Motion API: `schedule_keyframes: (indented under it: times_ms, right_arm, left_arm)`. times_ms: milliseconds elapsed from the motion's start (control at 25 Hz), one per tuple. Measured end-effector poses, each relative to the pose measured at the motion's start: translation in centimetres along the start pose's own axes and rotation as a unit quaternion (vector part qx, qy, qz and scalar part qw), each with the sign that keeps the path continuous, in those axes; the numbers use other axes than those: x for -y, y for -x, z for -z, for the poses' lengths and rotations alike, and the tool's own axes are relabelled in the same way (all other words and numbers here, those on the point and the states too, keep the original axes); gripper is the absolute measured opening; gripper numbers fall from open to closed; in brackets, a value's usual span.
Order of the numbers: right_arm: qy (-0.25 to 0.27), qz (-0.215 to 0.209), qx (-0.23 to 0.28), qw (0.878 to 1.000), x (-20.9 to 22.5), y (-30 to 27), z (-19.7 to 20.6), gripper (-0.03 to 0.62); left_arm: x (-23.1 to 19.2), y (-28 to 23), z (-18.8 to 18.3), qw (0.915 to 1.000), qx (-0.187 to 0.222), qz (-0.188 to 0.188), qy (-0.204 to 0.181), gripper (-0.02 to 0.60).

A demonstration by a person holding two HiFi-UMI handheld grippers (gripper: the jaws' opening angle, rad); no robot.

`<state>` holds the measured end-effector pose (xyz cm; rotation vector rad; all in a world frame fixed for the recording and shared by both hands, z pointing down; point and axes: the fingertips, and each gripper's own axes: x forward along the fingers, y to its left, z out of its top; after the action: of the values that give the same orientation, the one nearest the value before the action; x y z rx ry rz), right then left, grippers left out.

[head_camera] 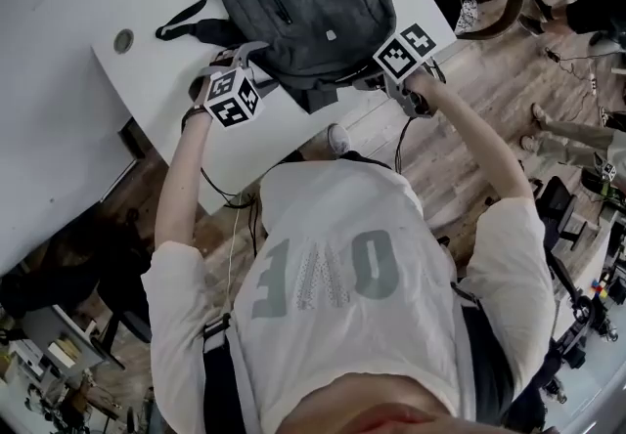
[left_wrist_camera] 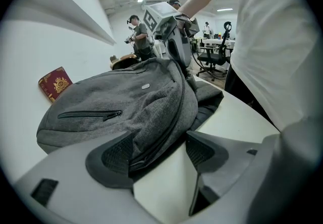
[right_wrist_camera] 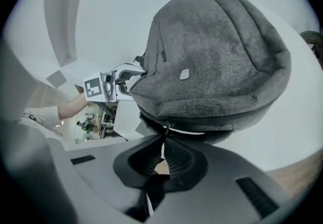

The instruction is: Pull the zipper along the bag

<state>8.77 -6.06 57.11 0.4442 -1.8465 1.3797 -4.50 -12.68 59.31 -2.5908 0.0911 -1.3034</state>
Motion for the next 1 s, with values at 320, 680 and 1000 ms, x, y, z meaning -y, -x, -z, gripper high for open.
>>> schedule_keyframes:
  times_ms: [320, 680, 1000]
  right_arm:
    - [0.012, 0.215, 0.177, 0.960, 2.5, 1.6, 0.0, 0.037]
    - [0.008, 0.345, 0.275, 0.898, 6.9, 7.0, 1.2, 0.031]
    - [0.022, 0.400, 0.275, 0.874, 8.6, 9.6, 1.2, 0.029]
  left_arm:
    - [0.2, -0.8, -1.0, 0.9998, 0.008, -0.011, 0.017, 0.311]
    - [0.8, -2.6, -5.8, 0.9922, 0.068, -0.011, 0.104, 0.311]
    - [1.6, -3.3, -7.9, 0.9900, 0.084, 0.006, 0.113, 0.311]
